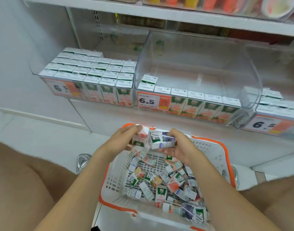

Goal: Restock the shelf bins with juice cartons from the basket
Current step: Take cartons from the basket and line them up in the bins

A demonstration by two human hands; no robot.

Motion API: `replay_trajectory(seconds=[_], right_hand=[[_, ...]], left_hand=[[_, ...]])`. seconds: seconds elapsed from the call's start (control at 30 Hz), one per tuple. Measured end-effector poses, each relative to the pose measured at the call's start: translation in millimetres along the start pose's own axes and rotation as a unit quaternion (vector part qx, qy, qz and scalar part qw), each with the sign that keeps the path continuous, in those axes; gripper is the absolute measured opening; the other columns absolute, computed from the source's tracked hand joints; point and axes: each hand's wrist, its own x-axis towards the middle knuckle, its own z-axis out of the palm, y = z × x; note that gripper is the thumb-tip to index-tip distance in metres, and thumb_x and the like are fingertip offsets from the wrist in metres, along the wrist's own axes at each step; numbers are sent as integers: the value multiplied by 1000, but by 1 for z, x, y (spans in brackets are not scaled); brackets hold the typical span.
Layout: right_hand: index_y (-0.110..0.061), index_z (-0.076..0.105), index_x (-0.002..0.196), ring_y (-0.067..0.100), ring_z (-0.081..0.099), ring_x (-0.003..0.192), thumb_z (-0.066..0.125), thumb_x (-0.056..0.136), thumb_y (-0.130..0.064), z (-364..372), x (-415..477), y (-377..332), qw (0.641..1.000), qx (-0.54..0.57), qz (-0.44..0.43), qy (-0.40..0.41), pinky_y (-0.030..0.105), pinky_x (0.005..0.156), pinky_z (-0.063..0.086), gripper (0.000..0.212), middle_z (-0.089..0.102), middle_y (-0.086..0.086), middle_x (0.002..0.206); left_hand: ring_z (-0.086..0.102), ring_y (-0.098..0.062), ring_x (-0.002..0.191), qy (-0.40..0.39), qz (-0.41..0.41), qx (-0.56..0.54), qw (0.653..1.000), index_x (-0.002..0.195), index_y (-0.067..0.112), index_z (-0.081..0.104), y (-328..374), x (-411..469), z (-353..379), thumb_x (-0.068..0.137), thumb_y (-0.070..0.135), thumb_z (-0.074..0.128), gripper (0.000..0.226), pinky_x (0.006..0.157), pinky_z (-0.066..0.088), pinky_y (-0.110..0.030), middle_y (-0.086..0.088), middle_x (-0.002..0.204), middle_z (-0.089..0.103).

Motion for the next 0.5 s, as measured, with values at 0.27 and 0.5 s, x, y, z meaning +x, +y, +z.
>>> replay_trajectory(seconds=[0.27,0.5], right_hand=[[0,71,107,29,68,74,51,95,1,5,-52,-25,986,97,17,-132,37,61,62,23,70,19,98],[-10,61,125,18,64,68,89,73,-28,20,-79,-38,985,-75,-85,-126,33,61,50,62,72,6,91]], left_hand=[[72,-25,82,-19,-47,-99,994,111,17,72,35,-37,-5,95,70,55,58,75,55,-34,-7,95,79],[64,-15,74,-56,53,-39,996,116,13,74,57,-57,2,97,69,50,64,63,46,-28,-4,90,77]])
